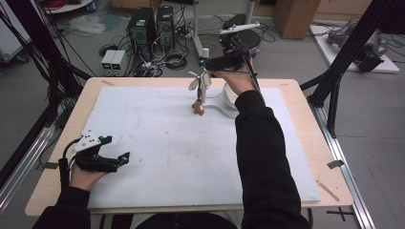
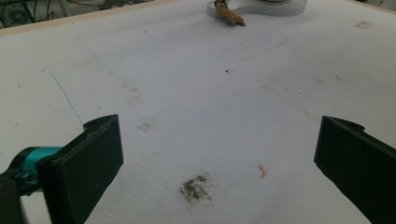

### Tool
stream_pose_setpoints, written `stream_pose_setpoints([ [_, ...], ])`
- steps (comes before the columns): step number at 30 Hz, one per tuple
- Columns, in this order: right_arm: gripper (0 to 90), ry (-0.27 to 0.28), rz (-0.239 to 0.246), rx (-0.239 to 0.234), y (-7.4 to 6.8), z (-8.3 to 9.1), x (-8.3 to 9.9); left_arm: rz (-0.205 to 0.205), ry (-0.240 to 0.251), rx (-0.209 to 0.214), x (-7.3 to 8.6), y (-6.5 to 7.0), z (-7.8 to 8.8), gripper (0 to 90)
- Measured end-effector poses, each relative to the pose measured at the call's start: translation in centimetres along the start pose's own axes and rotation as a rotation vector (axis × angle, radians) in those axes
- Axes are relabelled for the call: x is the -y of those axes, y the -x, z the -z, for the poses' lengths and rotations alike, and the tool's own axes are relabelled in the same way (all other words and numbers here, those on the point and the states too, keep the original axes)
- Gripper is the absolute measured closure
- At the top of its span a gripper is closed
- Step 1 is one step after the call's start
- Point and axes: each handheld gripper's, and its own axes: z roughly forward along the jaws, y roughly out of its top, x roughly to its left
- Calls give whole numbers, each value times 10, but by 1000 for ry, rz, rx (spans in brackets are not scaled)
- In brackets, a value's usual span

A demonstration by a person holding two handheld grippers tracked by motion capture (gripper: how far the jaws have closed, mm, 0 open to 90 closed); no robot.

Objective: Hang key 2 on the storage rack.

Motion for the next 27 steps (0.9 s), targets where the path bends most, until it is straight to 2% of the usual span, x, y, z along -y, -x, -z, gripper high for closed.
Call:
stream_pose_setpoints([
  [8, 5, -3, 8, 3, 6, 12, 21, 0, -2, 1, 0, 1, 0, 17],
  [12, 5, 12, 8, -8, 7, 18, 29, 0, -1, 1, 0, 1, 0, 17],
  [16, 5, -7, 14, -5, 9, 21, 35, -2, -4, 0, 0, 1, 0, 17],
  [18, 5, -6, 15, 9, 8, 25, 36, -2, -5, -1, 0, 1, 0, 17],
  [22, 6, 21, 22, 1, 3, 33, 37, -4, -7, -1, 0, 1, 0, 17],
  [24, 5, 32, 18, -14, 3, 36, 41, -1, -4, -3, 0, 1, 1, 17],
  [27, 6, 23, 25, -8, 3, 39, 53, -3, -4, -2, 0, 1, 1, 17],
])
